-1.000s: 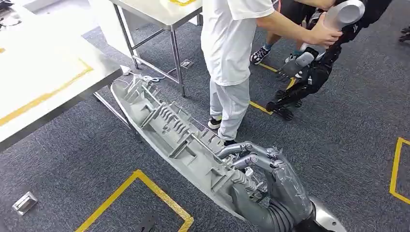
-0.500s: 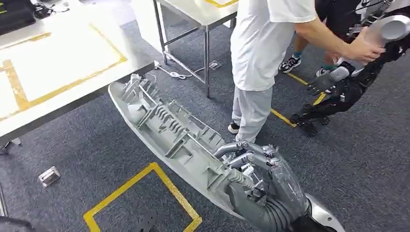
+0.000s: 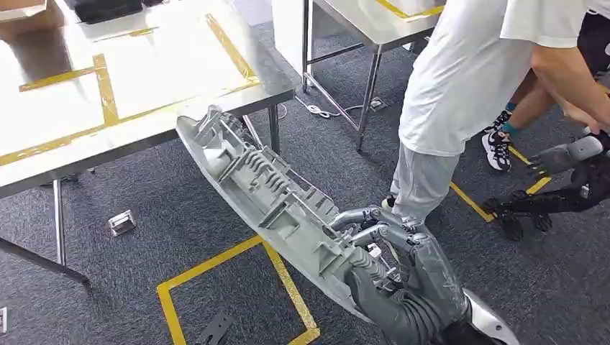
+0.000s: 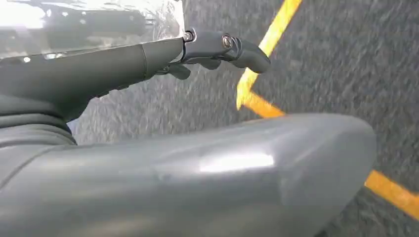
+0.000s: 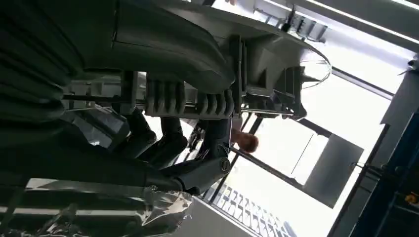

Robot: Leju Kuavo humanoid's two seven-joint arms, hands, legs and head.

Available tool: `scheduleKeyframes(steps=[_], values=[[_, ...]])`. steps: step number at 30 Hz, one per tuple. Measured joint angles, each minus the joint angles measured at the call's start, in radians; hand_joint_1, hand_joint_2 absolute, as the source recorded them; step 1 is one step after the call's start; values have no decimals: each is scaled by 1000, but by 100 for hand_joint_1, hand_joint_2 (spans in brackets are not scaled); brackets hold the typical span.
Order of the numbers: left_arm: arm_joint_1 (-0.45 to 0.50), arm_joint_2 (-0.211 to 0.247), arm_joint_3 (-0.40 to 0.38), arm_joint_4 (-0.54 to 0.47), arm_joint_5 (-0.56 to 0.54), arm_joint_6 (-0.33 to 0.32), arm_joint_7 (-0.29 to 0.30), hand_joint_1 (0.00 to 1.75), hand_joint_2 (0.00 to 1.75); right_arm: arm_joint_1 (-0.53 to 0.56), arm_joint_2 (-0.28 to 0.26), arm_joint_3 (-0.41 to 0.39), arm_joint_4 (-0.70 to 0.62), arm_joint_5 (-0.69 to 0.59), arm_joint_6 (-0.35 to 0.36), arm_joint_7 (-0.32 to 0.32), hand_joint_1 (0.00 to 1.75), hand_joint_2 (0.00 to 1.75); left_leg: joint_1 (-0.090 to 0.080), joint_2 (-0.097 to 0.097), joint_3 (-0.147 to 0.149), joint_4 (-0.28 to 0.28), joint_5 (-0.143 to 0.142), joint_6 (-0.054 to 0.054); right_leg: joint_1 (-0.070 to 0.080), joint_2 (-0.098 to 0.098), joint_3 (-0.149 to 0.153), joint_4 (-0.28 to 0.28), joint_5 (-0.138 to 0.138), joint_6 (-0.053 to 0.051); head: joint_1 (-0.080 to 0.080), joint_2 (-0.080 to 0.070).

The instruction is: Take the parts from the cabinet and place them on the table.

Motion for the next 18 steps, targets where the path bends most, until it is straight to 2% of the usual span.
scheduleKeyframes(steps=[2, 3, 4, 5, 6, 7, 8, 9, 10, 11, 12, 13, 14, 16, 17, 18], values=[[3, 0, 0, 0, 0, 0, 0, 0, 175, -2, 0, -2, 0, 0, 0, 0, 175, 175, 3, -27, -2, -6, 4, -14, 1, -24, 7, -11, 2, -4, 2, 0], [4, 1, 0, 0, 0, 1, 0, 0, 175, -2, 1, -2, 0, 0, 0, 0, 175, 175, -1, 13, -10, 11, -10, -14, -6, -44, 18, -28, 10, -5, 0, 0], [3, 1, 0, 0, 0, 0, 0, 0, 175, -1, 2, -2, 1, 0, 0, 0, 175, 175, -6, 67, -23, 47, -37, -18, -4, -55, 27, -35, 10, -8, -6, 0], [0, 1, 0, 0, 0, 1, 0, 0, 175, -2, 2, -2, 1, 0, 0, 0, 175, 175, -5, 99, -52, 116, -73, -24, -3, -71, 30, -36, 9, -11, -7, 0], [-1, 1, 0, 0, 0, 2, 0, 0, 175, -1, 2, -2, 2, 0, 0, 0, 175, 175, -2, 115, -86, 189, -105, -28, -3, -86, 32, -35, 6, -12, -8, 0], [-1, 1, 0, 0, 0, 4, 0, 0, 175, -1, 2, -2, 4, 0, 0, 0, 175, 175, 0, 122, -117, 256, -129, -33, -3, -102, 33, -35, 3, -11, -8, 0], [1, 1, 0, 0, 0, 9, 0, 0, 175, 0, 2, -2, 4, 0, 0, 0, 175, 175, 4, 124, -131, 282, -131, -38, -4, -115, 34, -34, 0, -10, -9, 0], [3, 1, 0, 0, 0, 11, 0, 0, 175, 0, 2, -2, 4, 0, 1, 0, 175, 175, 8, 126, -121, 264, -109, -43, -6, -129, 36, -33, -3, -7, -11, 0], [5, 2, 0, 0, -3, 9, 2, 0, 175, 0, 2, -2, 4, 0, 1, 0, 175, 175, 10, 132, -91, 202, -69, -46, -9, -142, 39, -29, -8, -3, -11, 0], [5, 3, 0, 0, -5, 6, 3, 0, 175, 0, 2, -2, 4, 0, 1, 0, 175, 175, 11, 147, -45, 112, -21, -50, -12, -154, 42, -24, -15, 3, -12, 0], [4, 3, 0, 0, -5, 4, 3, 0, 175, -1, 2, -2, 4, 0, 1, 0, 175, 175, 11, 179, -3, 28, 11, -53, -13, -166, 46, -16, -24, 10, -13, 0], [1, 1, 0, -1, -6, 2, 3, 0, 175, 0, 2, -2, 4, 0, 1, 0, 175, 175, -8, 226, 6, 18, -14, -54, -3, -176, 46, -13, -30, 17, -19, 0], [-2, 1, 0, -2, -6, 1, 3, 0, 175, 0, 2, -2, 4, 0, 1, 0, 175, 175, -5, 214, 7, 11, -9, -30, -1, -183, 44, -6, -34, 22, -23, 0], [2, 2, 0, -2, -9, 0, 6, 0, 175, -2, 2, -2, 4, 0, 1, 0, 175, 175, -7, 193, 0, 16, -14, -13, 0, -204, 49, -9, -37, 26, -9, 0], [2, 2, 0, -2, -11, 0, 8, 0, 175, -3, 3, -3, 4, 0, 1, 0, 175, 175, -6, 179, 0, 15, -13, -6, -1, -216, 52, -9, -40, 31, -11, 0], [2, 3, 0, -2, -13, -1, 9, 0, 175, -5, 2, -3, 4, 0, 2, 0, 175, 175, 0, 169, 3, 12, -11, 2, -8, -192, 51, -3, -53, 41, -9, 0]])
